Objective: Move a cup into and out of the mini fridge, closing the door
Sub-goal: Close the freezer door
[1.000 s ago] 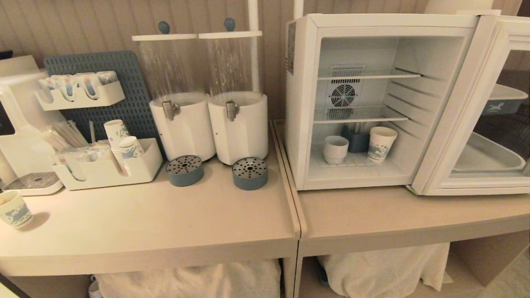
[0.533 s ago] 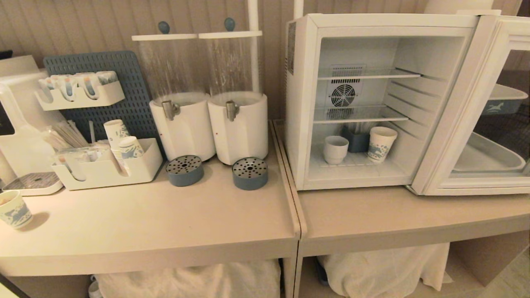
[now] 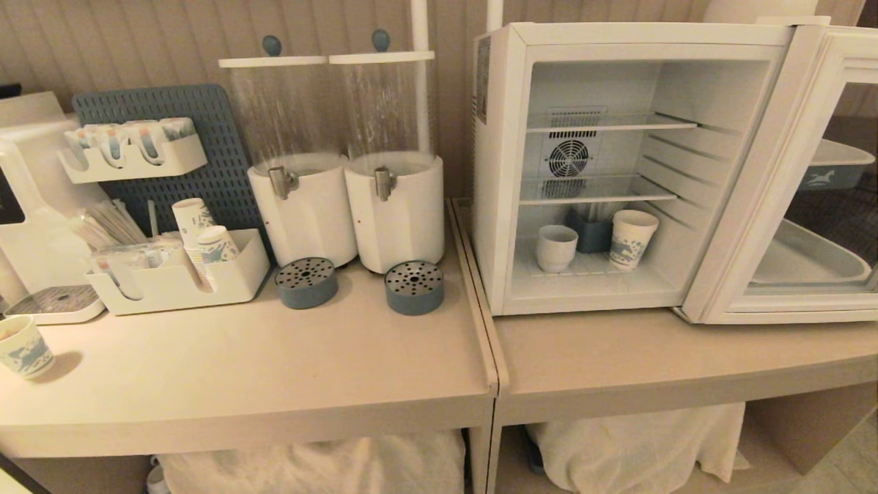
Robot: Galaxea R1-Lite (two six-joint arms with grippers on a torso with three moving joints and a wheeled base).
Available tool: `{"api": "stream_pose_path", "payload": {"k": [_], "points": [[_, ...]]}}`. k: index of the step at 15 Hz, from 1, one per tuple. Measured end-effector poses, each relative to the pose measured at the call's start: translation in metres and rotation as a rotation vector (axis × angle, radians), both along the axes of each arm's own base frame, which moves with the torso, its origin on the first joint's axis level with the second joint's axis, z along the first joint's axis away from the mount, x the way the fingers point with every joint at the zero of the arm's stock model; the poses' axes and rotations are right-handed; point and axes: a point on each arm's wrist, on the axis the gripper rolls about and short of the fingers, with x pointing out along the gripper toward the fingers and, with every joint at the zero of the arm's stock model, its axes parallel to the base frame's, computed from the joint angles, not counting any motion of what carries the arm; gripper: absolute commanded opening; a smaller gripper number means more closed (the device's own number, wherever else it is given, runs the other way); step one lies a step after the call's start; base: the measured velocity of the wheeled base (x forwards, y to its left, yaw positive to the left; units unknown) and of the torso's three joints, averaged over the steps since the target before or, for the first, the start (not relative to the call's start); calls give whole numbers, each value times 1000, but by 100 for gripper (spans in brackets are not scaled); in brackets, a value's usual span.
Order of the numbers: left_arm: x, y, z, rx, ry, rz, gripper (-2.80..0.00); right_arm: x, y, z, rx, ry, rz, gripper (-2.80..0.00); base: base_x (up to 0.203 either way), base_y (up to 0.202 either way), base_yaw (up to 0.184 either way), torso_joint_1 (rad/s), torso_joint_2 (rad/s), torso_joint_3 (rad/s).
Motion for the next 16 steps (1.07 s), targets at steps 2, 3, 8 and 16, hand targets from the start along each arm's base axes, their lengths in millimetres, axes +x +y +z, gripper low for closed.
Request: {"api": "stream_pose_path", "payload": {"k": [2, 3, 8, 16], "points": [[0, 0, 0, 0, 0, -1, -280, 0, 0, 0, 2, -2, -1, -280, 0, 0, 0, 0, 0, 0], [0, 0, 0, 0, 0, 0, -280, 0, 0, 0, 4, -2, -3, -280, 0, 0, 0, 0, 0, 0], [0, 0, 0, 0, 0, -1, -280, 0, 0, 0, 7, -3, -4, -280, 0, 0, 0, 0, 0, 0], [0, 0, 0, 0, 0, 1, -280, 0, 0, 0, 7, -2, -3, -280, 0, -96, -1, 1, 2, 3]]}}
